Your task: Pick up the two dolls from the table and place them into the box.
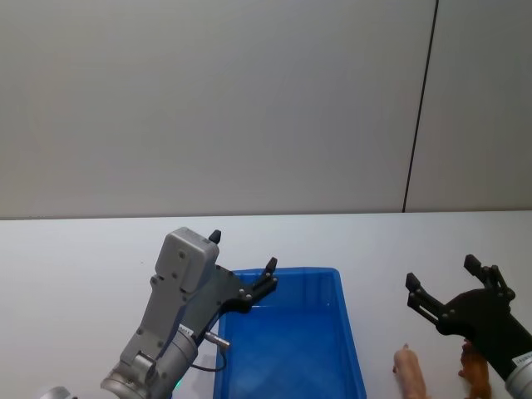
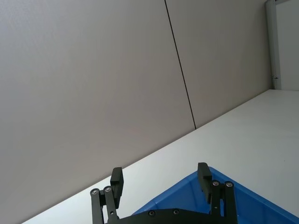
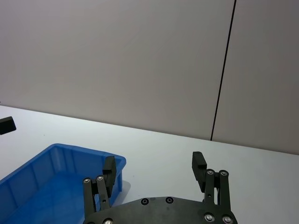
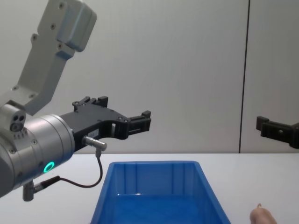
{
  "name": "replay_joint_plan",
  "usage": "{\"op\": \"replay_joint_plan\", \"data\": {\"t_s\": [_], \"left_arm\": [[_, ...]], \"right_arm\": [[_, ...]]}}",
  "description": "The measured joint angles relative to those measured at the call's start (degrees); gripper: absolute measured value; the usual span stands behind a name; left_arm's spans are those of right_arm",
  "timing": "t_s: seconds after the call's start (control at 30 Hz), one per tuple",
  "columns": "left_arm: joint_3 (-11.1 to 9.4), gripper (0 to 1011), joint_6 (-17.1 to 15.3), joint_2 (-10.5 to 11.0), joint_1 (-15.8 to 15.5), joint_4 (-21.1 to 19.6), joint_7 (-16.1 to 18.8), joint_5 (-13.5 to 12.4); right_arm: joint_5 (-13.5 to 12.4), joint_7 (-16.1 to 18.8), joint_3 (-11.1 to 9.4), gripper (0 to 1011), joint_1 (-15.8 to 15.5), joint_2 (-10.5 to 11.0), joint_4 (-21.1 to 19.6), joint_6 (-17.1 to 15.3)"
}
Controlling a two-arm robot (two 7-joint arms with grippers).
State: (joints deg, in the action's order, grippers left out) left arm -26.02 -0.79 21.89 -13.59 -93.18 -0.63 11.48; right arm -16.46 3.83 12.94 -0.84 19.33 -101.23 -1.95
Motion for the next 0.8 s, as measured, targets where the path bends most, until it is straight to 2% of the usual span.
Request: {"op": "replay_joint_plan", "data": {"t_s": [0.8], "left_arm": [[0.0,1001,0.0,0.0,0.0,0.0,0.0,0.0]], "right_arm": [[0.0,0.0,0.0,1001,0.0,0.0,0.0,0.0]]}}
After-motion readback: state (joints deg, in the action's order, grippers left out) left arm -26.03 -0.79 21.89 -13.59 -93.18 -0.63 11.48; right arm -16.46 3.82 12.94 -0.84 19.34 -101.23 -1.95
